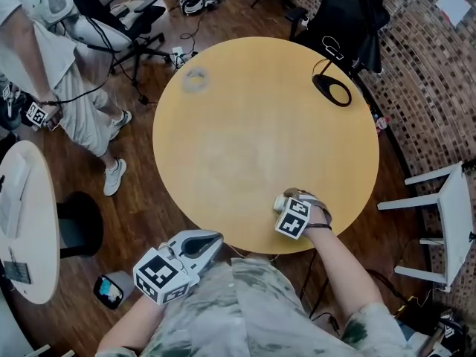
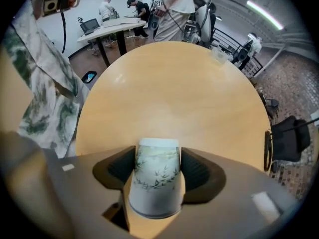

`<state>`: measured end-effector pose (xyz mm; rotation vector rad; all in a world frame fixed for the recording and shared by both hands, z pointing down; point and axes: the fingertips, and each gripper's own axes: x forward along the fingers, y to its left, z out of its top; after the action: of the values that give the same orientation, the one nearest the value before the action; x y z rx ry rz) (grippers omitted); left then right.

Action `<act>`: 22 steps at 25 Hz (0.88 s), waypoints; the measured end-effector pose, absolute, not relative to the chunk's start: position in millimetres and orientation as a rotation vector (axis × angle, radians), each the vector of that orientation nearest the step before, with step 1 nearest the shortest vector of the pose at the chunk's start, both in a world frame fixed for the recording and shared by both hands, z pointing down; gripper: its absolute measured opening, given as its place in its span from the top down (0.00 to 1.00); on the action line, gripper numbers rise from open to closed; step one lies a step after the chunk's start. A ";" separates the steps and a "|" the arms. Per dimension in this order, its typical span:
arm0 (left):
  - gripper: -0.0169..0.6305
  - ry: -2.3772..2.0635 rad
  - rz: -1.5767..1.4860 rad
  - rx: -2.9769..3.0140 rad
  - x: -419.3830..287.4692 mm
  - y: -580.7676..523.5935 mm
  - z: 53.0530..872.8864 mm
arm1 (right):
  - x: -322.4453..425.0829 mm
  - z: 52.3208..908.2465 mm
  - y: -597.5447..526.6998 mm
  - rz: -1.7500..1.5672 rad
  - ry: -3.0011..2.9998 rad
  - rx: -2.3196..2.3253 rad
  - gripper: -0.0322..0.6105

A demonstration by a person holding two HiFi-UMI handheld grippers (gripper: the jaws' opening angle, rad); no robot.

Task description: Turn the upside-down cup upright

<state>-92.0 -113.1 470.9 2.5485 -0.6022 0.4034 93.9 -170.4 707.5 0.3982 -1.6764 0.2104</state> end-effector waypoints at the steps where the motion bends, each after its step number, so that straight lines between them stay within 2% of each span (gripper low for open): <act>1: 0.96 -0.601 0.404 2.550 -92.1 -113.5 470.5 | 93.6 703.9 -171.6 0.217 -1.699 0.424 0.51; 22: 0.96 -0.506 0.560 2.602 -60.7 -92.8 463.1 | 100.7 654.4 -192.1 0.343 -2.326 1.109 0.51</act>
<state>-60.7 -92.8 463.1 2.6025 -0.5061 0.5598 100.7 -192.1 654.4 1.1093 -2.3262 0.3425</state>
